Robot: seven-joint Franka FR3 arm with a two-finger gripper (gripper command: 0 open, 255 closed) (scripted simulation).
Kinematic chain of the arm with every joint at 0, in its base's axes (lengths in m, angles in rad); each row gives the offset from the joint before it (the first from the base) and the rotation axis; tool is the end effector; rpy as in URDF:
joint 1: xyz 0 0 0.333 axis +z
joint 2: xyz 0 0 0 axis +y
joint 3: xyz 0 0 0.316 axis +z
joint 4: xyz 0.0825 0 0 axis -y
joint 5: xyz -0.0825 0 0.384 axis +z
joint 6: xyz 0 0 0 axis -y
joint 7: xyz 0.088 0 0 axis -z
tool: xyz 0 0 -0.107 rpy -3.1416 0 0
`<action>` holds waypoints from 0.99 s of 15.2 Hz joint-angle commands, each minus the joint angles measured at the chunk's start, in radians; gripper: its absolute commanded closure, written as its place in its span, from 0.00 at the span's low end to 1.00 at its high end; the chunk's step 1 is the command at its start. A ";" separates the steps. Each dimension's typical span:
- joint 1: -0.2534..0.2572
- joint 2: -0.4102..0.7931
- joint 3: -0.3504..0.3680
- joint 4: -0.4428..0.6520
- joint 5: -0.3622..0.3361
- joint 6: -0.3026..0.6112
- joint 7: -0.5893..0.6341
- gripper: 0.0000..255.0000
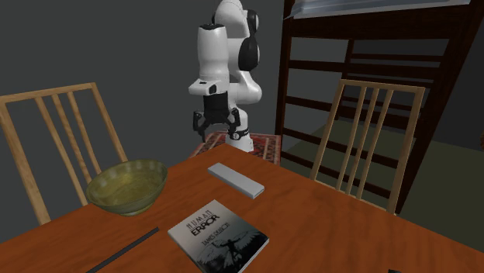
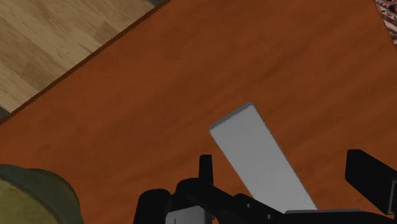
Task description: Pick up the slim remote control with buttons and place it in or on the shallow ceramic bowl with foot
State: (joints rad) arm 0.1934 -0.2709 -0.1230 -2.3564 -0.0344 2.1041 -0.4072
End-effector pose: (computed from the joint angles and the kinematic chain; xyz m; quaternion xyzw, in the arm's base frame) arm 0.4591 0.0294 0.4360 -0.9690 -0.2469 -0.0086 0.0001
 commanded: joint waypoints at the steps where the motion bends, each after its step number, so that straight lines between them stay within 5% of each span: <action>1: 0.022 0.066 0.003 0.021 0.004 0.044 -0.064 0.00; 7: 0.076 0.262 0.033 0.102 0.015 0.154 -0.235 0.00; 15: 0.077 0.336 0.035 0.071 0.021 0.259 -0.249 0.00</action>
State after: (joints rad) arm 0.2709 0.0513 -0.0876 -2.2795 -0.0149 2.3434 -0.6536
